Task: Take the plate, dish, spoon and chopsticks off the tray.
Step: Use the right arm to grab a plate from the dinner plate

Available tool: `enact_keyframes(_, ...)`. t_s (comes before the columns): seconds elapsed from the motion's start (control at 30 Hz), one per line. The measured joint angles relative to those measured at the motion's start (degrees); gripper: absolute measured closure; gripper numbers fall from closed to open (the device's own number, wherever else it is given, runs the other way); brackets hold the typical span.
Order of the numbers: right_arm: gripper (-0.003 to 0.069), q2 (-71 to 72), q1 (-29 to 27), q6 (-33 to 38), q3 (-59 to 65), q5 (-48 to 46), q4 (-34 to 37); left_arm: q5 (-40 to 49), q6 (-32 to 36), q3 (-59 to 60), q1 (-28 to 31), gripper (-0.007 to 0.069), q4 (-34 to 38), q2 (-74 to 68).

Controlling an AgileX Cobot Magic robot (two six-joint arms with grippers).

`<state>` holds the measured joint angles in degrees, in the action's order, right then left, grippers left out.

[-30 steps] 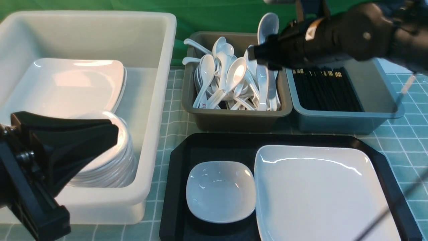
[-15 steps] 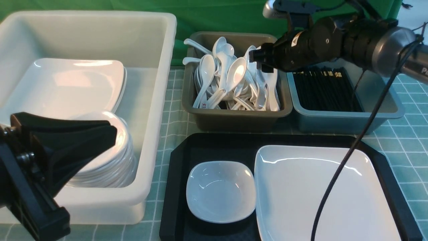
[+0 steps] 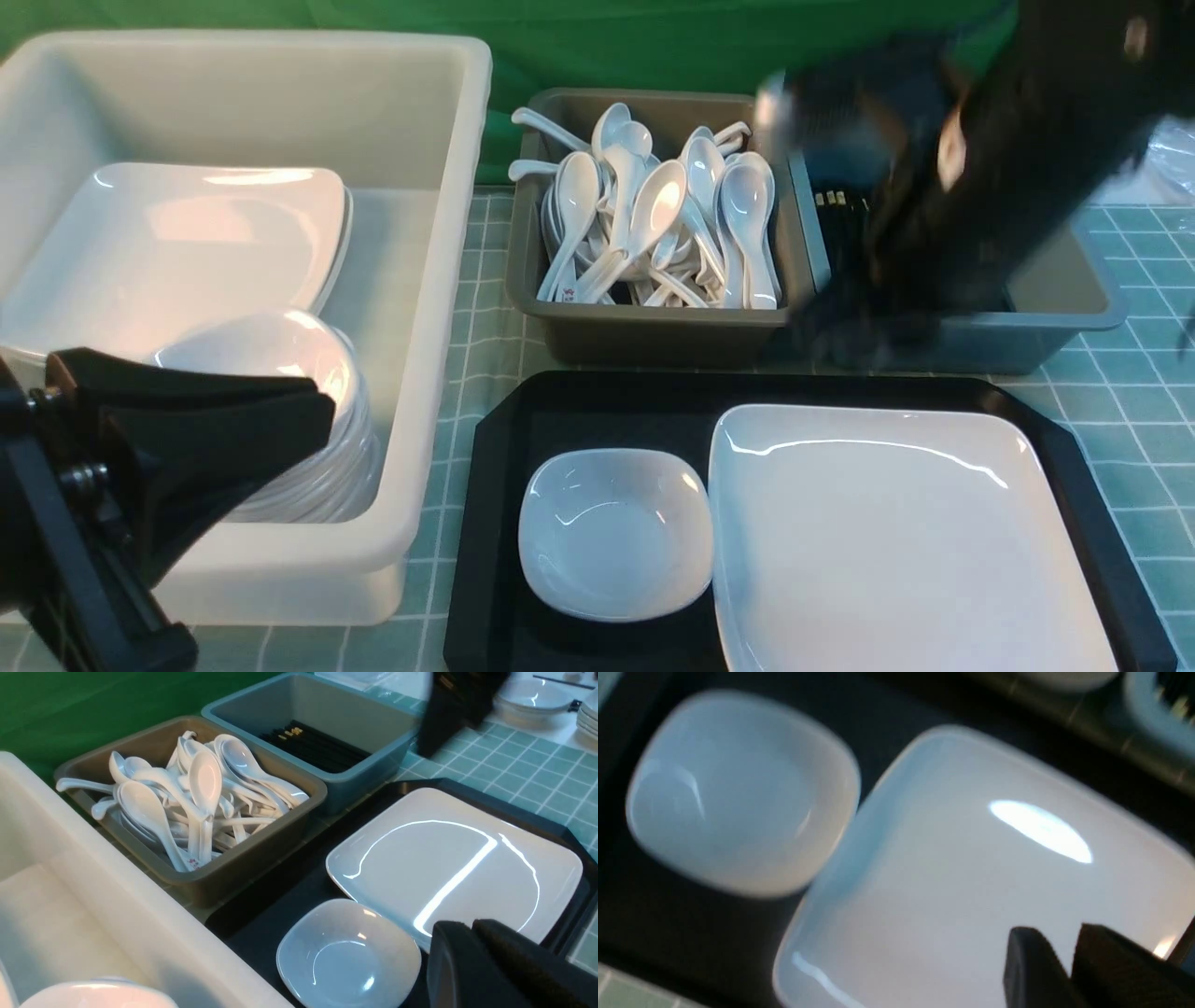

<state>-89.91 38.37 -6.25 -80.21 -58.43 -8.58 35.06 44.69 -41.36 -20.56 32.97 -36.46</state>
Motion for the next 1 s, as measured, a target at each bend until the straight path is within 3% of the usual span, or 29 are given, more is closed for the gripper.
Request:
enact_keyframes(0.17, 0.0328, 2.7, 11.58, -7.94, 16.2, 4.87, -1.18, 0.16, 0.0, 0.0, 0.0, 0.0607, -0.14, 0.0)
enact_keyframes(0.4, 0.0158, -0.6, 16.3, -15.32, 22.83, 15.3, -1.31, 0.16, 0.0, 0.0, 0.0, 0.0607, 0.07, 0.0)
enact_keyframes(0.6, 0.0141, -5.08, 16.31, -15.95, 22.87, 21.78, -1.68, 0.16, 0.07, 0.0, 0.0, 0.0607, 1.04, 0.0)
enact_keyframes(1.0, 0.0139, -12.71, 16.42, -15.95, 22.76, 23.56, -5.4, 0.46, 0.07, 0.0, 0.0, 0.0607, 1.08, 0.0)
